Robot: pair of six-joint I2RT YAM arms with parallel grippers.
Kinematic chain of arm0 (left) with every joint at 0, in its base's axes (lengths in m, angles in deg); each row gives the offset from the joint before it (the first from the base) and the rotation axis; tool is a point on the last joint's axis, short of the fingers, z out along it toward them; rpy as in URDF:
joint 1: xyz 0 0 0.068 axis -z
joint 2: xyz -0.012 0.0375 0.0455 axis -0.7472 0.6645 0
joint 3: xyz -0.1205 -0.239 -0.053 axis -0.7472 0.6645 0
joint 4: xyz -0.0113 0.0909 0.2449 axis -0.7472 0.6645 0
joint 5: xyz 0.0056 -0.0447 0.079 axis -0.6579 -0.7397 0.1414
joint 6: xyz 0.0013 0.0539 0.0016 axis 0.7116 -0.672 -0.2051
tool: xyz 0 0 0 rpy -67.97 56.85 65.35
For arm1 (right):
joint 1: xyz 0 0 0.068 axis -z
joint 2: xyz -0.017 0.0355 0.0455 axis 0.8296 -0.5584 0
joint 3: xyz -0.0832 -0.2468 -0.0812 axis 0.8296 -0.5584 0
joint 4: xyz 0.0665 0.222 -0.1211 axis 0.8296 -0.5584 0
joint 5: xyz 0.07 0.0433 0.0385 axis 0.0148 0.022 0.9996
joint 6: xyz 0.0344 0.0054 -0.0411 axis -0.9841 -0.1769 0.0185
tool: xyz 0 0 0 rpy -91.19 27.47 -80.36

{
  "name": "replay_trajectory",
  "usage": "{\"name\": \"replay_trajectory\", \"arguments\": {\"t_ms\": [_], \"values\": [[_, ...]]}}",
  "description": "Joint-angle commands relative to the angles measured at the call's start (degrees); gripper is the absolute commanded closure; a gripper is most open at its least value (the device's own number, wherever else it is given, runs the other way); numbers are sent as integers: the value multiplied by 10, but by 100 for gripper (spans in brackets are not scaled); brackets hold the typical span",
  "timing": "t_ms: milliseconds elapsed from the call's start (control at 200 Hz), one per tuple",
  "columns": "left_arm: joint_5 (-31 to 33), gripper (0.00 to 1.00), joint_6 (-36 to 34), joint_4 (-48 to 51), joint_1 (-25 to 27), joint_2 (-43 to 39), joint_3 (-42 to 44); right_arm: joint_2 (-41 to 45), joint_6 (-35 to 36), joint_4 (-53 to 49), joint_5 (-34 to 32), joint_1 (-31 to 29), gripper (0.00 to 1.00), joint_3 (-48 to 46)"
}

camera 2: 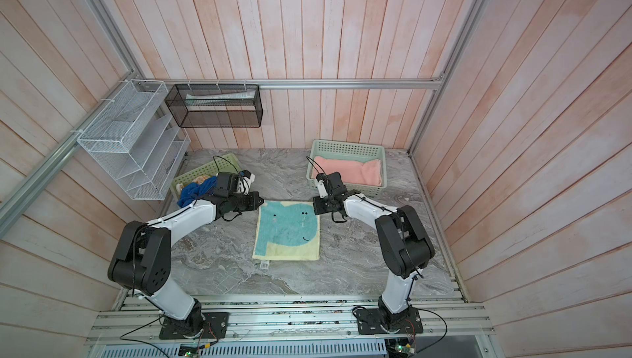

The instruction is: Fold and stack the towels

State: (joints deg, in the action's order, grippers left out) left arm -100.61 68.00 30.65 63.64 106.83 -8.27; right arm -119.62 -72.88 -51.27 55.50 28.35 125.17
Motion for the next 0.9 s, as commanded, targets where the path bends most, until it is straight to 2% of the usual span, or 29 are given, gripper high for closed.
{"name": "replay_trajectory", "arguments": {"t_ms": [0, 290, 560, 895], "values": [[-21, 100, -12, 5, -8, -17, 6, 29, 25, 2, -17, 2, 100, -18], [-47, 100, 14, -76, -9, -109, 107, 107, 6, 8, 5, -7, 100, -98], [-63, 100, 66, -168, -9, -182, 261, 167, -36, 43, 30, -37, 100, -203], [-67, 100, 73, -145, -8, -236, 313, 205, -53, 5, 31, -68, 100, -227]]}}
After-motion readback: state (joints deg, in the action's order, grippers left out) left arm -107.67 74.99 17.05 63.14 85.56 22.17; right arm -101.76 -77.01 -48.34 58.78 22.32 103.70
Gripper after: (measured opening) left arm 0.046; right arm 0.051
